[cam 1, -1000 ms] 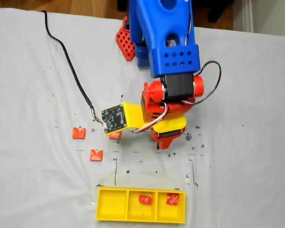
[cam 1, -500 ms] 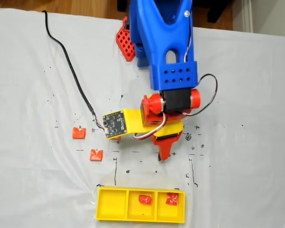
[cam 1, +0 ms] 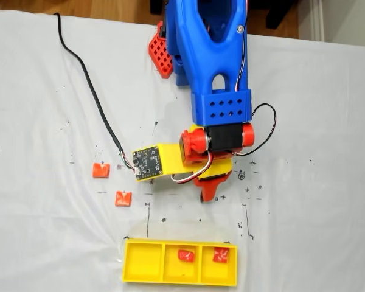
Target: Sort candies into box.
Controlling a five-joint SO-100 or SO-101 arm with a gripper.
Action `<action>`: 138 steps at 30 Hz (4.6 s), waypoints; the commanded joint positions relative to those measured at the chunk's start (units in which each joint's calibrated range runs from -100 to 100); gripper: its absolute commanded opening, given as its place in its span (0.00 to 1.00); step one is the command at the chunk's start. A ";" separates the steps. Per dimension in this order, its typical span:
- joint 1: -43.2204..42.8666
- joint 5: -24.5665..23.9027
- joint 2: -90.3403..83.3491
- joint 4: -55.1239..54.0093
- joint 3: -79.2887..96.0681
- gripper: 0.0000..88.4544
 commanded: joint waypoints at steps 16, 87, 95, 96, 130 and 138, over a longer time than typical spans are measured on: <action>-3.29 -0.05 5.83 -3.50 -3.68 0.26; 15.01 -0.73 18.29 0.35 -49.83 0.00; 15.19 -1.42 24.06 0.84 -56.48 0.00; 15.37 -1.37 25.16 1.50 -57.85 0.00; 16.19 -0.24 26.44 5.18 -59.03 0.35; 16.46 0.10 25.59 5.34 -59.03 0.29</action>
